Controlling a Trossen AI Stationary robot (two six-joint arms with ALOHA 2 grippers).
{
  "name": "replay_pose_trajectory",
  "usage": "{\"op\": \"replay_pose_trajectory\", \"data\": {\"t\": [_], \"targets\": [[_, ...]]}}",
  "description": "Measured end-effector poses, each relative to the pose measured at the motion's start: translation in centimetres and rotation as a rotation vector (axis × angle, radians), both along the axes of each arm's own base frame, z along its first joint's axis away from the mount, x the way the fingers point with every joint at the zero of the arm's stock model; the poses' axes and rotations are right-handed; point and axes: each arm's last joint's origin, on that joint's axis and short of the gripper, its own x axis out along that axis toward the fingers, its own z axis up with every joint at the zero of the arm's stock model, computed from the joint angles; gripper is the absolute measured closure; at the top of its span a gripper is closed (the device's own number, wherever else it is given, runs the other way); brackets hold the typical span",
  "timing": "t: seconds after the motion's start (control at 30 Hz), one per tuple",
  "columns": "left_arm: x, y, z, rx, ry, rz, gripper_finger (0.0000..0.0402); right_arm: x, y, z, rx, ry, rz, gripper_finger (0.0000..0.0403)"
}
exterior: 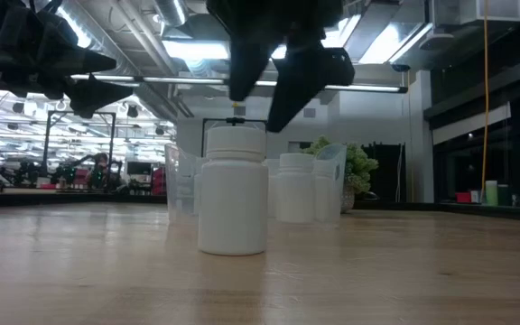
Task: Pick and place pill bottles into a basket
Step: Put the white pill bottle into the transparent bin
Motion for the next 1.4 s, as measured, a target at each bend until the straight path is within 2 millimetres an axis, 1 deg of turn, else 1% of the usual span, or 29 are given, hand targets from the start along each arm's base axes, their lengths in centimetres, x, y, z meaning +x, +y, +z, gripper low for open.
{"op": "replay_pose_trajectory", "data": {"t": [0.13, 0.2, 0.33, 0.47, 0.53, 0.6, 0.67, 0.73, 0.83, 0.97, 1.13, 1.27, 1.33, 1.4], "targets": [[0.0, 0.0, 0.0, 0.0, 0.0, 0.0, 0.0074, 0.2, -1.4, -0.1, 0.043, 0.038, 0.049, 0.0157], [0.0, 0.0, 0.0, 0.0, 0.0, 0.0, 0.0073, 0.5, -2.2, 0.4, 0.068, 0.04, 0.086, 0.0157], [0.0, 0.0, 0.0, 0.0, 0.0, 0.0, 0.0074, 1.4, -4.1, 3.2, 0.084, -0.018, 0.159, 0.0157], [0.0, 0.0, 0.0, 0.0, 0.0, 0.0, 0.0073, 1.9, -6.7, 7.7, 0.043, -0.115, 0.165, 0.0157], [0.0, 0.0, 0.0, 0.0, 0.0, 0.0, 0.0073, 1.8, -8.2, 9.9, -0.007, -0.152, 0.148, 0.0157], [0.0, 0.0, 0.0, 0.0, 0.0, 0.0, 0.0074, 1.4, -9.5, 11.5, -0.06, -0.167, 0.119, 0.0159], [0.0, 0.0, 0.0, 0.0, 0.0, 0.0, 0.0075, 1.2, -10.5, 12.2, -0.11, -0.174, 0.088, 0.0165], [0.0, 0.0, 0.0, 0.0, 0.0, 0.0, 0.0074, 0.9, -11.0, 12.2, -0.132, -0.143, 0.084, 0.0176], [0.0, 0.0, 0.0, 0.0, 0.001, 0.0, 0.0073, 0.7, -10.7, 11.5, -0.145, -0.09, 0.098, 0.0194], [0.0, 0.0, 0.0, -0.001, 0.005, 0.0, 0.0075, 0.6, -8.5, 10.5, -0.155, -0.062, 0.174, 0.0209], [0.0, 0.0, 0.0, 0.0, 0.005, 0.0, 0.0073, 0.1, -5.7, 10.1, -0.147, -0.046, 0.214, 0.0212], [0.0, 0.0, -0.1, -0.001, 0.007, 0.0, 0.0075, 0.1, -3.8, 8.7, -0.174, -0.047, 0.331, 0.0213], [0.0, 0.0, -0.1, -0.001, 0.007, 0.0, 0.0074, 0.3, -2.9, 8.1, -0.151, -0.069, 0.357, 0.0212], [0.0, 0.0, -0.1, -0.001, 0.008, 0.0, 0.0073, 0.5, -2.3, 7.3, -0.17, -0.084, 0.429, 0.0212]]}}
